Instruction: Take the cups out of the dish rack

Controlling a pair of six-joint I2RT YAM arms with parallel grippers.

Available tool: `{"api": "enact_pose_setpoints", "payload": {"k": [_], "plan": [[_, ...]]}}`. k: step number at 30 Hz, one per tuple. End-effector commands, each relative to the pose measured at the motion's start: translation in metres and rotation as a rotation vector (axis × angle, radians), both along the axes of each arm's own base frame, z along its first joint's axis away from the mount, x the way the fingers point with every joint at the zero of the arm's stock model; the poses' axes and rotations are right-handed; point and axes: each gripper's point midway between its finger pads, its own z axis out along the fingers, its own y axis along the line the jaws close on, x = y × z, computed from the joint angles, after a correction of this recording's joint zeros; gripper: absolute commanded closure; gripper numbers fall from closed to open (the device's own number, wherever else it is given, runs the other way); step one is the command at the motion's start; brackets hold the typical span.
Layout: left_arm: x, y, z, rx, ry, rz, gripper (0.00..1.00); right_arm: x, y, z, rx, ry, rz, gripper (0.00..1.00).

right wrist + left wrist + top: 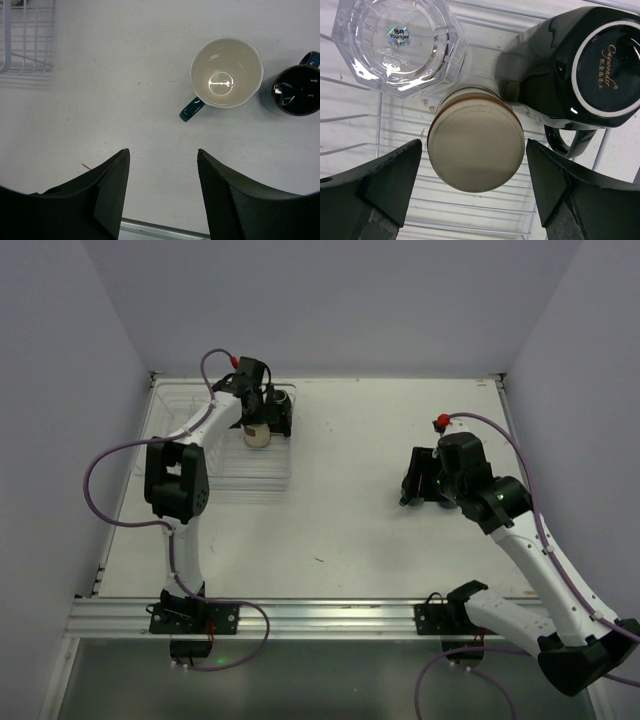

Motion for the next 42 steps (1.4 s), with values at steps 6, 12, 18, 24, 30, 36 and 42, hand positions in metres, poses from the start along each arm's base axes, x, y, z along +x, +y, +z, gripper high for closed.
{"api": "enact_pose_setpoints", "payload": {"k": [6,12,18,24,30,36,42], "plan": [[0.014,0.007,0.013,0.032,-0.052,0.01,0.12,-0.001,0.006,0.01,0.031,-0.044,0.027,0.41],[0.016,0.007,0.01,0.029,-0.053,0.01,0.18,-0.001,0.008,0.006,0.044,-0.032,0.031,0.41],[0.015,0.004,0.015,0.009,-0.056,0.01,0.88,0.0,0.01,0.0,0.046,-0.021,0.021,0.41],[-0.004,0.001,0.05,-0.052,-0.097,0.024,1.0,0.001,0.019,-0.008,0.085,-0.012,0.022,0.39],[-0.047,-0.013,0.122,-0.159,-0.235,-0.051,1.0,0.003,0.043,-0.022,0.168,0.018,0.062,0.38],[-0.112,-0.027,0.172,-0.293,-0.35,-0.18,1.0,0.002,0.076,-0.026,0.298,0.032,0.143,0.37],[-0.2,-0.051,0.188,-0.521,-0.477,-0.398,1.0,-0.013,0.114,-0.018,0.486,0.05,0.26,0.36]]}}
